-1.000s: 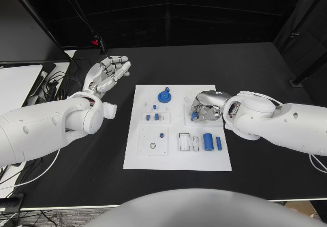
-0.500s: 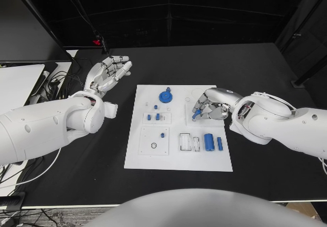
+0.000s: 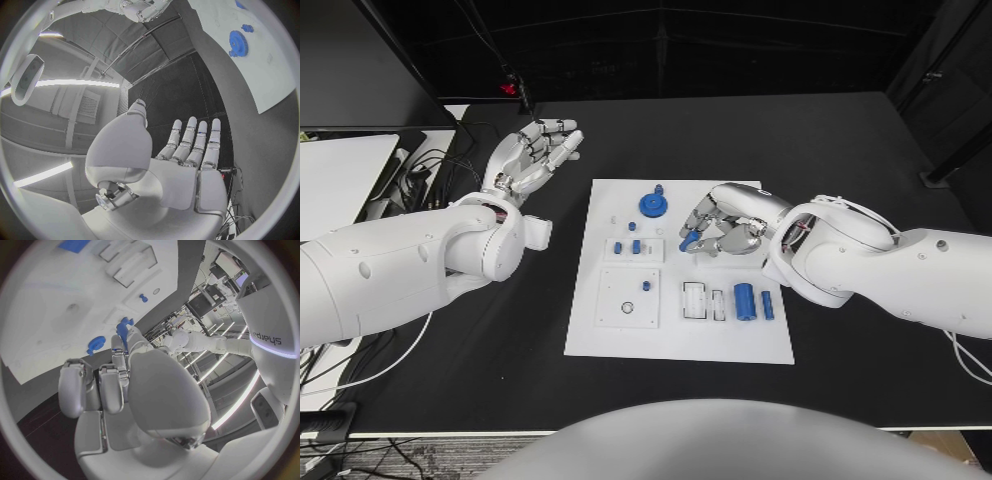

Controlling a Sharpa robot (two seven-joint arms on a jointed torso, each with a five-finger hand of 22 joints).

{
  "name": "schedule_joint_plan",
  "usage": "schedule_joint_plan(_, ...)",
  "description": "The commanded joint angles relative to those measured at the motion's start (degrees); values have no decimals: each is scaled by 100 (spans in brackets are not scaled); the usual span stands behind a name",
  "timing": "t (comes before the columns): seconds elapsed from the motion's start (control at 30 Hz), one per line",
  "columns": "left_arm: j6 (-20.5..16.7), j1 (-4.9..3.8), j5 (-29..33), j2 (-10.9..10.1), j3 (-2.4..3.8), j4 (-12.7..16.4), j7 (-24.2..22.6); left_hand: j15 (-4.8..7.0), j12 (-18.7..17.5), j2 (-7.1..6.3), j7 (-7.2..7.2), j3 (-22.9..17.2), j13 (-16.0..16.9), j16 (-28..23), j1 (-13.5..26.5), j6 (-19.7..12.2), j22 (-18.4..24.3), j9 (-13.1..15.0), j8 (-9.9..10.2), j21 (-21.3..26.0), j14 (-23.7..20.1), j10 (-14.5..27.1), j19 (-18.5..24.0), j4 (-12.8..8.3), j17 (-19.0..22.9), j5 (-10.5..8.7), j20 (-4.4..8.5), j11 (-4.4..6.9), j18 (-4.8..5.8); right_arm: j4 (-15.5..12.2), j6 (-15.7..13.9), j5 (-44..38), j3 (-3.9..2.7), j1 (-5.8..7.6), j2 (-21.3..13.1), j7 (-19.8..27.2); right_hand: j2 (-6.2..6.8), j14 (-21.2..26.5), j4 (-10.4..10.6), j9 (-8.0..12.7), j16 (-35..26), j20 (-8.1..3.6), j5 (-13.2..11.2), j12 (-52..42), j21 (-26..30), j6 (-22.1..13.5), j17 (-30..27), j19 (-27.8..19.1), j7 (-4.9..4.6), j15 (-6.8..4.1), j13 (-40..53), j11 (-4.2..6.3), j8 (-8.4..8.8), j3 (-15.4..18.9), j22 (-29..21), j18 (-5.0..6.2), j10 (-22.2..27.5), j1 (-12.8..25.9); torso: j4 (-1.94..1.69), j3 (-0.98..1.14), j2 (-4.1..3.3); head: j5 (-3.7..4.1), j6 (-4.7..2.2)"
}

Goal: Assemble the parts on the task board

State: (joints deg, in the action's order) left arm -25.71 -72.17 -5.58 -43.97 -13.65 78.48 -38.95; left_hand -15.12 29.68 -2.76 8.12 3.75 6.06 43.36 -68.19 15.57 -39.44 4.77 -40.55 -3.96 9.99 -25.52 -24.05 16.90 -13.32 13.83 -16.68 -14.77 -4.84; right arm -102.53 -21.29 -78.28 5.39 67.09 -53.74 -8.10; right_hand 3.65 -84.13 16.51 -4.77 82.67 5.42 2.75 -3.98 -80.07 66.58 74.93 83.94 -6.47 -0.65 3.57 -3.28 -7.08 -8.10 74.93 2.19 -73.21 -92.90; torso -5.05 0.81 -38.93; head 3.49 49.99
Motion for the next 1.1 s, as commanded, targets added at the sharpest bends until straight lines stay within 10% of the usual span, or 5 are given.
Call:
schedule_joint_plan(0.03,-10,-6,5,12,5,1,-581,17,26,59,882,-39,-9,38,-20,-48,6,-9,-36,-16,-38,35,-30,-2,9,19,5,6,-16,54,-13,19,-5,10,227,244,-27,-337,-9,-8,11,-29,8,31,25,64,84,145,7,-46,-7,17,-34,-21,1102,37,-43,12,-5,5,1,-67,1)
schedule_joint_plan(0.63,-21,-2,5,33,5,6,-579,17,27,59,882,-38,-10,39,-21,-48,11,-10,-36,-15,-39,36,-27,-2,11,19,5,6,-16,356,683,-827,4,-55,1214,259,-46,-342,-25,-3,24,-35,9,40,31,69,105,143,8,-52,-11,20,-19,-47,1100,38,-39,-28,14,-12,-14,-528,1)
schedule_joint_plan(1.1,-21,-3,5,52,5,13,-576,17,27,59,882,-38,-10,39,-21,-48,11,-10,-36,-15,-39,36,-27,-2,11,19,5,6,-16,469,1139,-1361,7,-258,1533,152,-50,-342,-20,9,23,-34,8,55,47,42,98,136,-13,-43,-15,0,15,-57,1094,41,13,-32,5,-3,-15,-596,1)
